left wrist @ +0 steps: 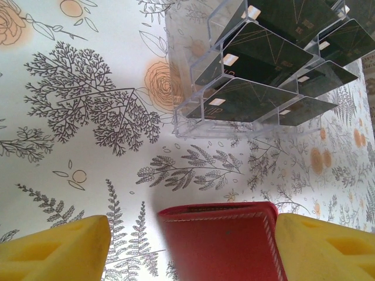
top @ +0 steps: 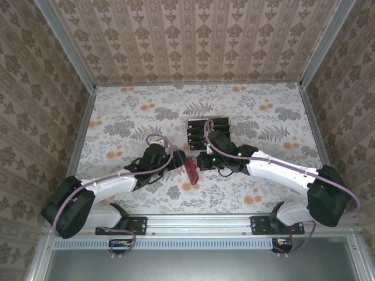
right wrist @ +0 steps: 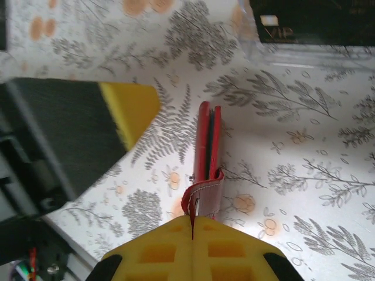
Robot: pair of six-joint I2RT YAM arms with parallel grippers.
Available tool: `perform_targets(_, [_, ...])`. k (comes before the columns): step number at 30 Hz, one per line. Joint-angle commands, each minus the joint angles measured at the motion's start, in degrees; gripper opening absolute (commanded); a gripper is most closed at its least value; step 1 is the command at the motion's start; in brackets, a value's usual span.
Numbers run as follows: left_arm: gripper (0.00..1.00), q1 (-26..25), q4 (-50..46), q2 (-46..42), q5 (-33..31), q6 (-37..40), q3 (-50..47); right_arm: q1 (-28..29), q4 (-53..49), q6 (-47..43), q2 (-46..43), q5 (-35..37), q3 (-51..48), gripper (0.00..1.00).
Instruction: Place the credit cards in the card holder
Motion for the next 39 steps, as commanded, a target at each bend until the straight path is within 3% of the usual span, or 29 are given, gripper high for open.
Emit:
perform_targets(1, [0.76,-0.17,-0.35,0.29,1.16,1.13,2.27,-0.19,0.06,1.08,-1.39,-0.91,1.48,0.0])
perform_targets(12, [0.76,-1.88,1.04,3.01,-0.43,-0.27,1.98,-0.88,-0.34,0.79,-1.61,0.85,-1.15,0.0])
perform_targets(21, [0.75,-1.85,-2.75,0.64,-2.57,-0.21,1.28,-7.03,1.79,2.72,-2.39,1.29,-9.72,0.0])
perform_targets(28, [0.75,-1.77,-8.11,-0.24,-3.52,0.22,2.46,-13.69,-0.88,4.82,-1.91,5.5,-15.94,0.0])
perform_targets(34, [0.75,-1.88,-14.53,0.38,-3.88,2.14,5.16,-14.9,-2.91,5.38,-2.25,6.85,-17.4,0.0])
perform_targets(37, [0.75,-1.93,-16.16,0.61,-3.87,3.34,6.13,-14.86,-3.59,5.29,-4.19,5.93,-17.53,0.3])
perform_targets(39, [0.76,-1.99,-16.47,0.73,-3.78,3.83,6.43,-14.8,-4.86,5.34,-7.17,5.5,-17.36,0.38])
